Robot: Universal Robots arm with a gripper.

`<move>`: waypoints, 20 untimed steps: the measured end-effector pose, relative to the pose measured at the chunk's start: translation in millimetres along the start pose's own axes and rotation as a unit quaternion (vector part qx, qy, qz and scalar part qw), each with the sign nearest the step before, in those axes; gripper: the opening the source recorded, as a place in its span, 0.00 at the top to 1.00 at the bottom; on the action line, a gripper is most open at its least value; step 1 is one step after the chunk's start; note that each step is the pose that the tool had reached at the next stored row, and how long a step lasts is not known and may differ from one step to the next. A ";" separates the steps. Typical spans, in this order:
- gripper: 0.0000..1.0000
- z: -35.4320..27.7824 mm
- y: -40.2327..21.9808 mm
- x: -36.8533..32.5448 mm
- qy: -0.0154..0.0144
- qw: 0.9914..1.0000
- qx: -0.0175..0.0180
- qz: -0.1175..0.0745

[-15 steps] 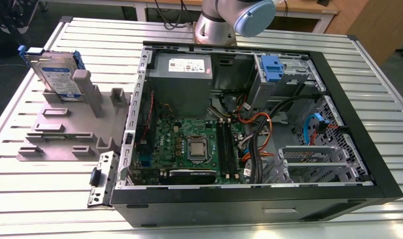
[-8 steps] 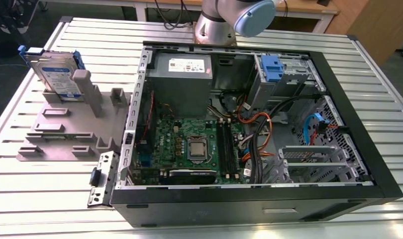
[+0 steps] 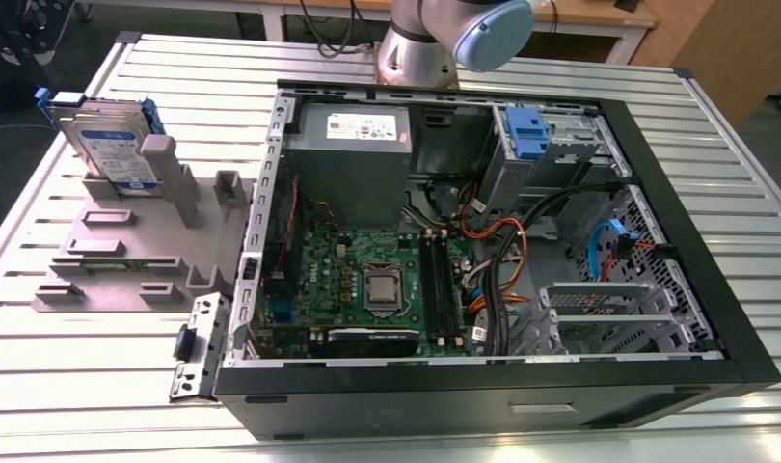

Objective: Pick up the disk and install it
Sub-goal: 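Pick up the disk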

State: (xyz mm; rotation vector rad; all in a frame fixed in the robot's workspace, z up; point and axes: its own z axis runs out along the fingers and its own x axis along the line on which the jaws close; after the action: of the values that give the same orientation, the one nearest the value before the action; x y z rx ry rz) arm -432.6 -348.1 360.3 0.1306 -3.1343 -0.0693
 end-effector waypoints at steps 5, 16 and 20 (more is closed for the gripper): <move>0.89 0.0 0.0 0.0 0.000 1.000 0.000 -0.005; 0.89 0.0 0.0 0.0 0.001 1.000 0.000 -0.016; 0.89 0.0 0.0 0.0 0.001 1.000 0.000 -0.019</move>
State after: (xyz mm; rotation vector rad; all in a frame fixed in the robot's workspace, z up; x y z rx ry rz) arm -432.6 -348.1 360.3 0.1888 -3.1305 -0.0691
